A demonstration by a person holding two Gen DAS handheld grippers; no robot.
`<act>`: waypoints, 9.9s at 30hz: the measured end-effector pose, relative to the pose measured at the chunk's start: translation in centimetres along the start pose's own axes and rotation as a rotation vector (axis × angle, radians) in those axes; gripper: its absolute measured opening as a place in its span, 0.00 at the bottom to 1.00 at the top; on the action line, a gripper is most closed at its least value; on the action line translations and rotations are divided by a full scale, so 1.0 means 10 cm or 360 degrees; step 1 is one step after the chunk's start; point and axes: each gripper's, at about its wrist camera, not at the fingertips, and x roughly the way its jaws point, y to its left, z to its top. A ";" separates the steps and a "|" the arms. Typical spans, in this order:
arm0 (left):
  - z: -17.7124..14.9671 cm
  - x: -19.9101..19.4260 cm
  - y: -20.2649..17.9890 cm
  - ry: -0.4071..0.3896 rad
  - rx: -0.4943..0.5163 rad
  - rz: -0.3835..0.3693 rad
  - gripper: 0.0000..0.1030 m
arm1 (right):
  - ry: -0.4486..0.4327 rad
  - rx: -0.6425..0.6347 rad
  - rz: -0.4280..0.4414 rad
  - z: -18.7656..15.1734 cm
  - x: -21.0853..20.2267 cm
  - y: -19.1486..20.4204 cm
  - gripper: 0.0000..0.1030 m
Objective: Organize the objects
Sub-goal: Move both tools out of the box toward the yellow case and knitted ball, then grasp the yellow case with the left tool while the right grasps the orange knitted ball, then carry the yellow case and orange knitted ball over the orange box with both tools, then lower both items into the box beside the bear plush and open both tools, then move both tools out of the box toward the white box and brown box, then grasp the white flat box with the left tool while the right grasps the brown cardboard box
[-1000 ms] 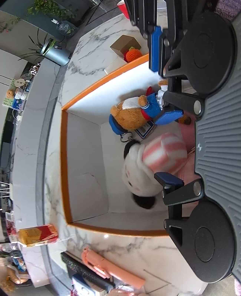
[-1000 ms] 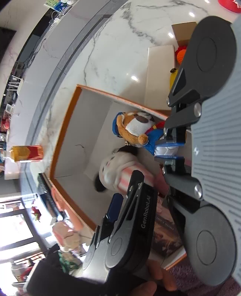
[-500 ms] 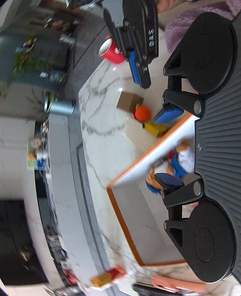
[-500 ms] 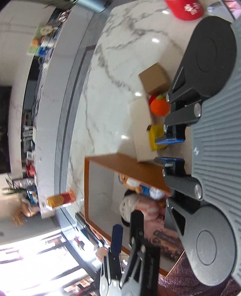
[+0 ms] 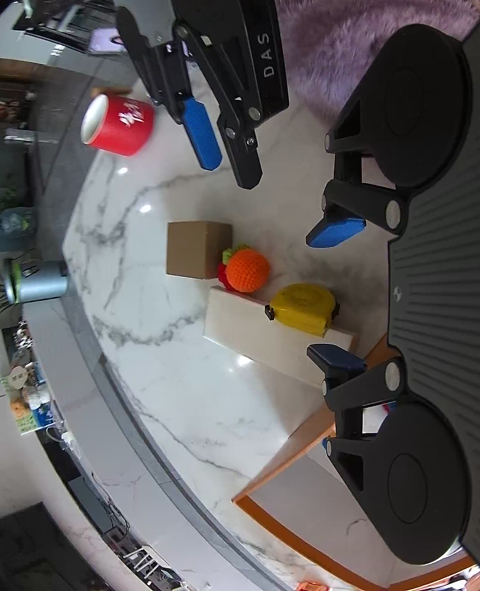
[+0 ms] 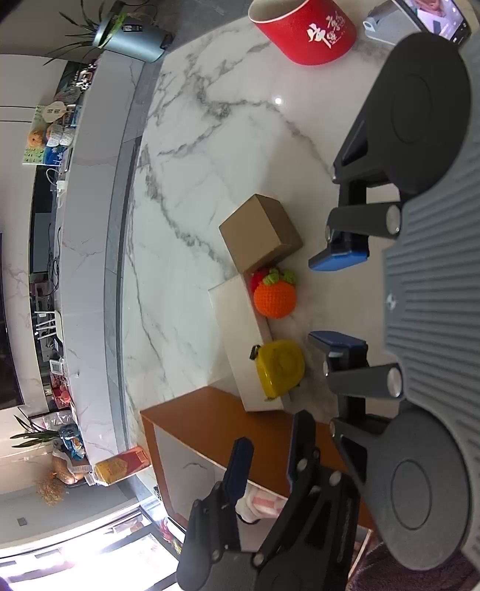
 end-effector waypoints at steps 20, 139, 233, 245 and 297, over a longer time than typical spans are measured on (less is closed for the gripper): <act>0.23 0.62 0.17 0.0300 0.0002 -0.0060 0.51 | 0.0081 0.0335 0.0106 0.28 1.03 -0.23 0.58; -1.07 -0.46 0.98 -0.0015 -0.0812 -0.0437 0.34 | 0.0123 -0.0731 0.0227 0.64 0.10 1.73 0.44; -1.02 -1.15 0.78 -0.0351 -0.0656 -0.0421 0.43 | 0.0203 -0.0694 0.0208 0.39 -0.23 1.30 0.44; -0.04 -0.48 0.29 -0.0160 -0.0066 -0.0250 0.65 | 0.0060 -0.0166 -0.0038 0.11 0.02 0.20 0.60; 0.56 0.70 0.24 0.0331 -0.0136 -0.0145 0.72 | -0.0015 -0.0214 -0.0316 0.04 0.49 -0.19 0.62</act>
